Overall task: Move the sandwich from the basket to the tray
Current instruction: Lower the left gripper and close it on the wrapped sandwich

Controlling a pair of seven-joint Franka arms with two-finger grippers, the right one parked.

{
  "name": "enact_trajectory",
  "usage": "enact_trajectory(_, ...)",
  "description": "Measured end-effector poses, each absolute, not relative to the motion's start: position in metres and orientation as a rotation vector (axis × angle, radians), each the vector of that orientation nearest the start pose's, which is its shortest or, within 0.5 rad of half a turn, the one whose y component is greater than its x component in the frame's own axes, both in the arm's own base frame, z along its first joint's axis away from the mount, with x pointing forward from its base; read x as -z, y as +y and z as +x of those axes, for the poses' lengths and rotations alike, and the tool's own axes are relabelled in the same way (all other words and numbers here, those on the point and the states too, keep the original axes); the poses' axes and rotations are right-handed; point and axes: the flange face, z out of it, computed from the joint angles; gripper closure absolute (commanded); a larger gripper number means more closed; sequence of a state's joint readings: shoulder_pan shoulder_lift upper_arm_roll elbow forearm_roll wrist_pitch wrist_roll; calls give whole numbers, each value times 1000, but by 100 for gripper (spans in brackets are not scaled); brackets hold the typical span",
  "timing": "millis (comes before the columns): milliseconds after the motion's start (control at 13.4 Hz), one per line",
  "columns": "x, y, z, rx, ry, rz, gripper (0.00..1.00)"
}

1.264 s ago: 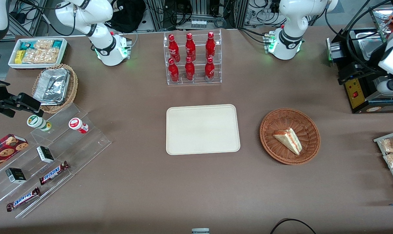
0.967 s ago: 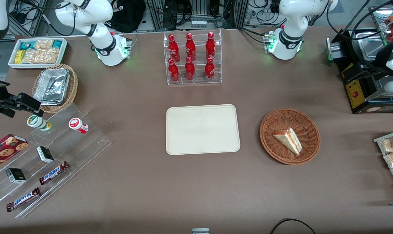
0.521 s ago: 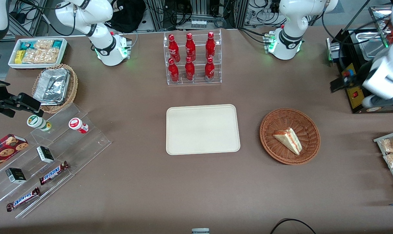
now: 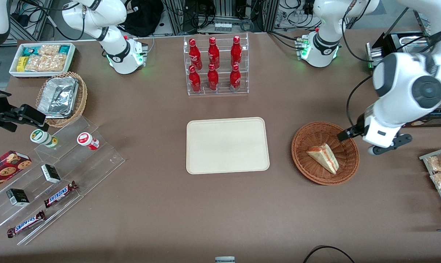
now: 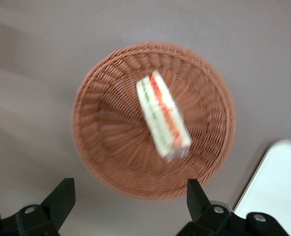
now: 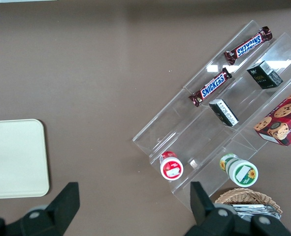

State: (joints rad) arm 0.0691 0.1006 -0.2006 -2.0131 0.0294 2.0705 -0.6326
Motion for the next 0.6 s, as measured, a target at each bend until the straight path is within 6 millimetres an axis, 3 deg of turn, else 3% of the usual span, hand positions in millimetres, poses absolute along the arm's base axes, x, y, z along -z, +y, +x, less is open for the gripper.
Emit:
enact_trajectory(149, -378, -88, 558, -29, -1028, -2957, 0)
enact_trajectory(223, -367, -93, 556, -31, -1086, -2936, 0)
enact_trajectory(595, -315, -95, 551, -19, -1159, -2934, 0)
